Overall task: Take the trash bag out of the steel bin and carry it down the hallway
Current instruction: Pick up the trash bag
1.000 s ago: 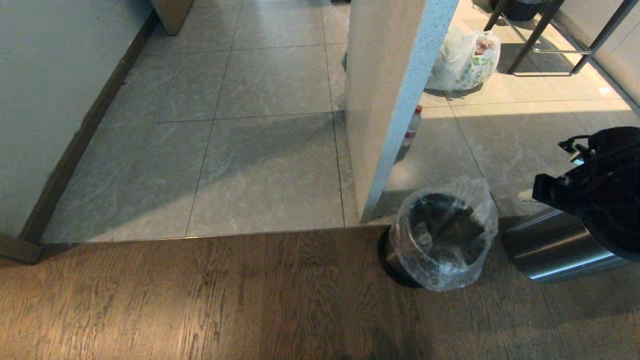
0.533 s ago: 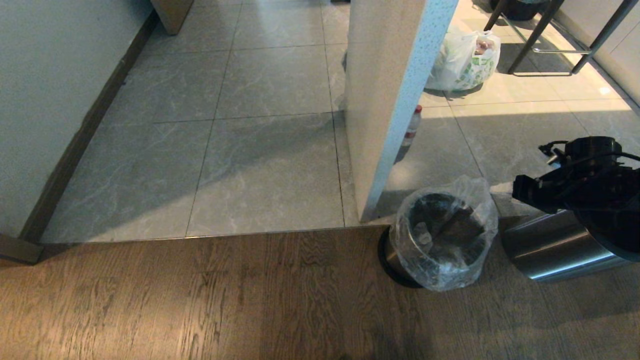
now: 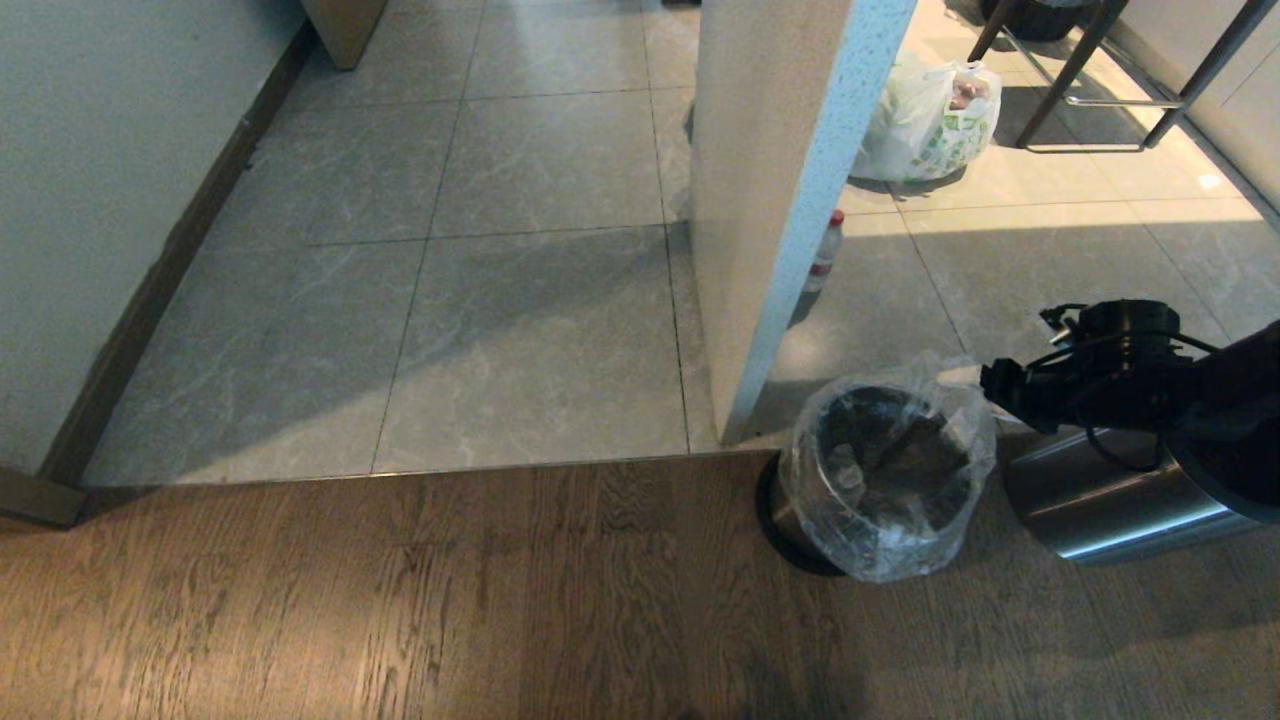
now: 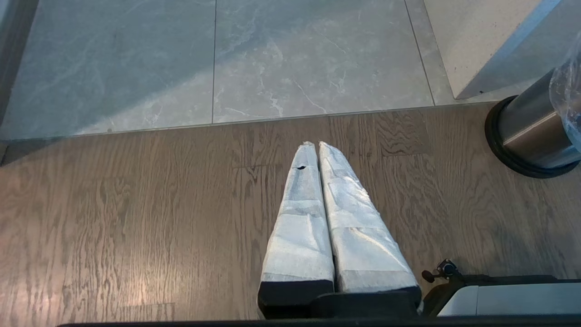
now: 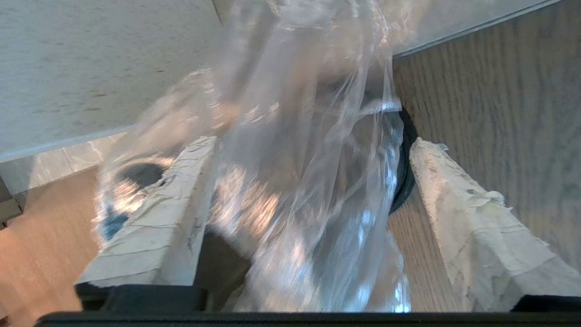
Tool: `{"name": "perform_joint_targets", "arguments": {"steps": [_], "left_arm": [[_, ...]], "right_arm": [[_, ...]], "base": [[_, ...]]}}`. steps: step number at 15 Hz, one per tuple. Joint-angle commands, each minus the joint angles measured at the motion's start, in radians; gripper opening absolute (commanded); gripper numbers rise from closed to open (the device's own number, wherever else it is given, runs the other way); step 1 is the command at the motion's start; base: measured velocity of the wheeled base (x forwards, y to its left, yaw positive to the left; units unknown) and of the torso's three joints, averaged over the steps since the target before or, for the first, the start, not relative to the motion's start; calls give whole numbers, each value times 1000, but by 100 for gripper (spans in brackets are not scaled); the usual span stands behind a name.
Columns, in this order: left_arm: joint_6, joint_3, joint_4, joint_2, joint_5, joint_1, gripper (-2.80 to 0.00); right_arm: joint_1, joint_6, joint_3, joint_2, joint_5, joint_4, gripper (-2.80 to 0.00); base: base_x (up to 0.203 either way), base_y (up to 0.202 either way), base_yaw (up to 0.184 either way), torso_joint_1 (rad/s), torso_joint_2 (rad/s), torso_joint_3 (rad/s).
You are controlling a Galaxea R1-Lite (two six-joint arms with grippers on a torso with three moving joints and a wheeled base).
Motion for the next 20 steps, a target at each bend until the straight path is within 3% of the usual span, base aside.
{"name": "perform_joint_targets", "arguments": {"steps": [1, 5, 6, 16, 20], "left_arm": [[0, 0, 0, 0, 0, 0, -280], [0, 0, 0, 0, 0, 0, -280], [0, 0, 0, 0, 0, 0, -280], [0, 0, 0, 0, 0, 0, -280], [0, 0, 0, 0, 0, 0, -280]], "right_arm": [[6, 4, -27, 64, 11, -3, 0], [13, 60, -73, 108, 112, -10, 0], [14, 68, -77, 112, 113, -11, -280], [29, 50, -76, -27, 92, 12, -280], [77, 23, 40, -224, 54, 188, -280]], "base": [[0, 0, 0, 0, 0, 0], [0, 0, 0, 0, 0, 0], [0, 0, 0, 0, 0, 0], [0, 0, 0, 0, 0, 0], [0, 0, 0, 0, 0, 0]]}}
